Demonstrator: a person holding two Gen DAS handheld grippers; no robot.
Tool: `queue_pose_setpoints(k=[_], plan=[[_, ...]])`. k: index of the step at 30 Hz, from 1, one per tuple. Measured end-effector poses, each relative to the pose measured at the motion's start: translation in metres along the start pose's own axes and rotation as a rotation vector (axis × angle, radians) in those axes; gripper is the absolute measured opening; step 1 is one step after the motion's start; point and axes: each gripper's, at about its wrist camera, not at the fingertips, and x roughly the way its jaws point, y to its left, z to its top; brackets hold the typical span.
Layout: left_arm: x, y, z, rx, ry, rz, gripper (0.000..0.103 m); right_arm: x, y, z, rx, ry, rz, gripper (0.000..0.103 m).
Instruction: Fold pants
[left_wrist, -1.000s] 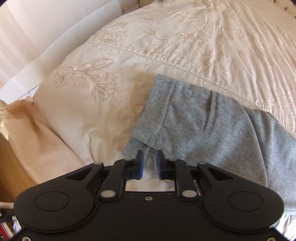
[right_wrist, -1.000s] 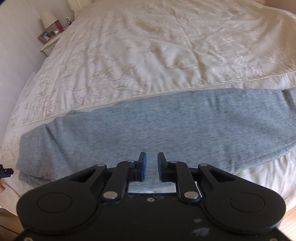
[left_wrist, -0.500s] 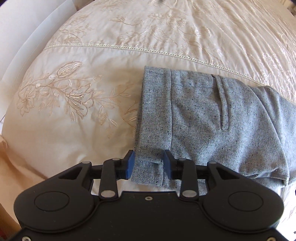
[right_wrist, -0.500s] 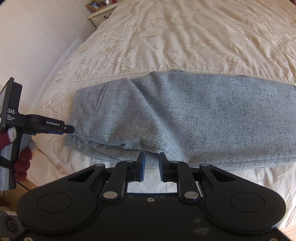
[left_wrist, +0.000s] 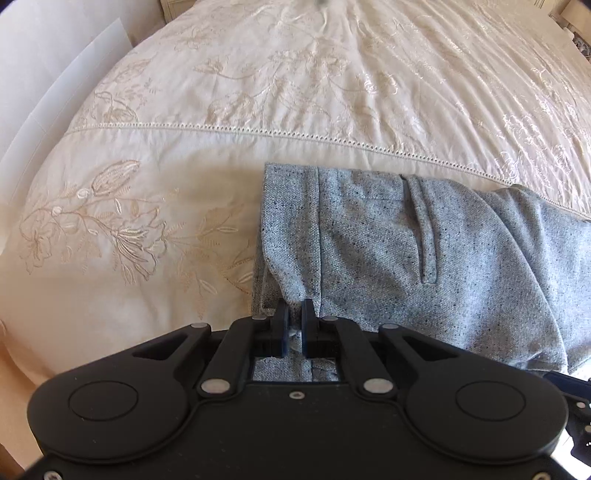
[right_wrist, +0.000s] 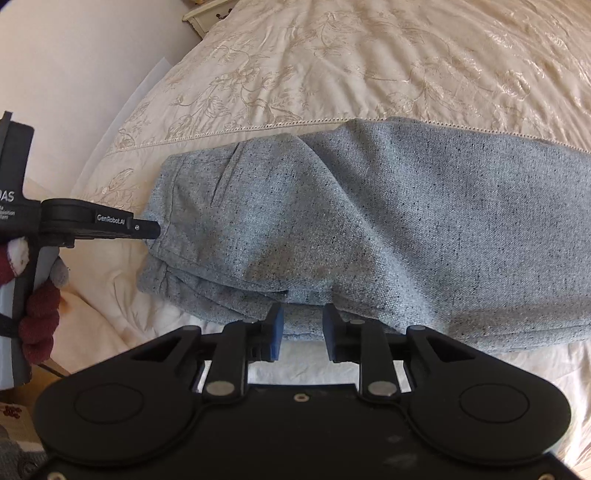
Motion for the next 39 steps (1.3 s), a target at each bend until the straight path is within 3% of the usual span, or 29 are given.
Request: queue_pose_setpoints(k=[13, 14, 16, 23, 27, 33, 36, 39], plan=[[-0.028, 0.013, 0.011, -0.032, -0.037, -0.058, 0.008, 0.049, -0.023, 0.012, 0.431, 0.091, 0.099, 0.037], [-0.028, 0.012, 0.011, -0.033, -0.036, -0.060, 0.008, 0.053, -0.027, 0.010, 0.476, 0.088, 0.118, 0.034], [-0.027, 0.013, 0.010, -0.037, -0.033, -0.056, 0.008, 0.056, -0.030, 0.009, 0.520, 0.078, 0.146, 0.015], [-0.051, 0.019, 0.008, -0.048, -0.058, -0.076, 0.008, 0.011, -0.005, 0.018, 0.341, -0.002, 0.131, 0.011], [-0.058, 0.028, -0.004, -0.060, -0.032, -0.107, 0.008, 0.011, 0.003, 0.009, 0.249, 0.051, 0.100, 0.011], [-0.005, 0.030, -0.027, -0.096, 0.113, -0.044, 0.009, 0.058, 0.005, -0.006, 0.211, 0.164, 0.022, 0.013], [-0.001, 0.028, -0.028, -0.080, 0.123, -0.025, 0.011, 0.048, 0.008, -0.004, 0.169, 0.207, 0.029, 0.016], [-0.012, 0.028, -0.025, -0.052, 0.105, -0.004, 0.017, 0.018, 0.007, -0.002, 0.126, 0.162, 0.041, 0.017]])
